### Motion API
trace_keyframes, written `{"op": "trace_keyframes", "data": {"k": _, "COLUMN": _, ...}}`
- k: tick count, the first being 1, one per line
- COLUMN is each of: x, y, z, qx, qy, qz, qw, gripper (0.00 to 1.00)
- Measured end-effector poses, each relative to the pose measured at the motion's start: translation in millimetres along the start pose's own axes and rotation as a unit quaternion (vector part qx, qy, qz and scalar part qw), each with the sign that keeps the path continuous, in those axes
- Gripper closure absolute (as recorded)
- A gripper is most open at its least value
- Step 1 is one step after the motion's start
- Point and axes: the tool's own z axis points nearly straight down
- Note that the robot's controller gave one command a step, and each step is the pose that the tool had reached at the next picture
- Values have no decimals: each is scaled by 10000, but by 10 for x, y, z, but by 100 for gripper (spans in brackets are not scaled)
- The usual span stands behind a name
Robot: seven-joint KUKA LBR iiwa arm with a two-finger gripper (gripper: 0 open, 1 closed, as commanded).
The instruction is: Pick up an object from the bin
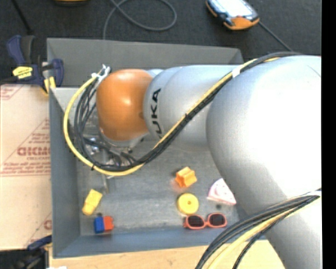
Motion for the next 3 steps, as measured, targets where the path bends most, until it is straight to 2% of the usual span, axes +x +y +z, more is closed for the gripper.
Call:
{"op": "trace_keyframes", "data": {"k": 1, "x": 155, "y": 164, "z": 32, "qx": -14, "qy": 53, "qz": -486, "qw": 9988, "gripper": 0}}
{"op": "trace_keyframes", "data": {"k": 2, "x": 481, "y": 347, "z": -69, "qx": -10, "qy": 28, "qz": -1586, "qw": 9873, "gripper": 0}}
{"op": "trace_keyframes", "data": {"k": 3, "x": 597, "y": 387, "z": 212, "qx": 10, "qy": 46, "qz": -2609, "qw": 9653, "gripper": 0}}
